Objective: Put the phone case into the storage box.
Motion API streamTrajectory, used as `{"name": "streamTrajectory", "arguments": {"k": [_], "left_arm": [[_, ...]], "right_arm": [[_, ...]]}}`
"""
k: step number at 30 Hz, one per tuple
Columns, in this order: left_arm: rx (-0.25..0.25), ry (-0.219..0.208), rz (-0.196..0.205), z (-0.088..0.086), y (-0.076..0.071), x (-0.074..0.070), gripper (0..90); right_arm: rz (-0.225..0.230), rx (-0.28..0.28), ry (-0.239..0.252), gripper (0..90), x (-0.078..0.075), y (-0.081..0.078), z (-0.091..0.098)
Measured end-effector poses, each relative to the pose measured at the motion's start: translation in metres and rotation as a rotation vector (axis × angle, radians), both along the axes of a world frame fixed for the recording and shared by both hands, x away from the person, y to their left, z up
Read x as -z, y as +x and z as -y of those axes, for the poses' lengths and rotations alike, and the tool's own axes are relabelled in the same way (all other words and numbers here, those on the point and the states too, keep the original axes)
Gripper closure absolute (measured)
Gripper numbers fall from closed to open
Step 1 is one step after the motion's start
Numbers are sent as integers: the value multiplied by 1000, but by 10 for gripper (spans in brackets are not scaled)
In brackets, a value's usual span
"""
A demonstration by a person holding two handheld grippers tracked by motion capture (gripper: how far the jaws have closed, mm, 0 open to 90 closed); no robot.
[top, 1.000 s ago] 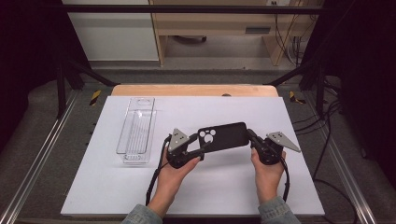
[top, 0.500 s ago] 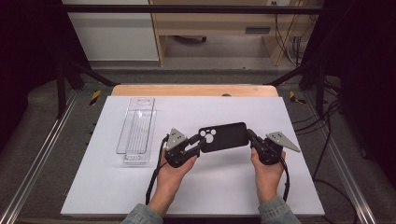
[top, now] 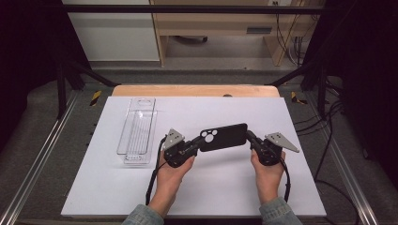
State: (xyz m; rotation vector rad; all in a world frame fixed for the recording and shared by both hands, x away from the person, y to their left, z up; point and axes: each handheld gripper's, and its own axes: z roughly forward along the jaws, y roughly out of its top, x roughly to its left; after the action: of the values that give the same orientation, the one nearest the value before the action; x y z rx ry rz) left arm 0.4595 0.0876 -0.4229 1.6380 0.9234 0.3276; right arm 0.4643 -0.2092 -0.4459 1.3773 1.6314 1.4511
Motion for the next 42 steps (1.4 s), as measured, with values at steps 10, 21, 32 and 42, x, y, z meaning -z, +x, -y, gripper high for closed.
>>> {"name": "streamTrajectory", "arguments": {"k": [10,21,32,42], "left_arm": [[0,-3,21,0,-3,-3,826],[-9,7,44,-3,-2,-5,831],[-53,27,82,-13,1,-9,831],[-78,42,104,-26,5,-10,830]], "right_arm": [[2,-7,-19,895,2,1,-2],[-19,-24,15,807,5,4,-1],[18,-19,26,575,3,4,-2],[78,44,-45,273,7,10,0]]}}
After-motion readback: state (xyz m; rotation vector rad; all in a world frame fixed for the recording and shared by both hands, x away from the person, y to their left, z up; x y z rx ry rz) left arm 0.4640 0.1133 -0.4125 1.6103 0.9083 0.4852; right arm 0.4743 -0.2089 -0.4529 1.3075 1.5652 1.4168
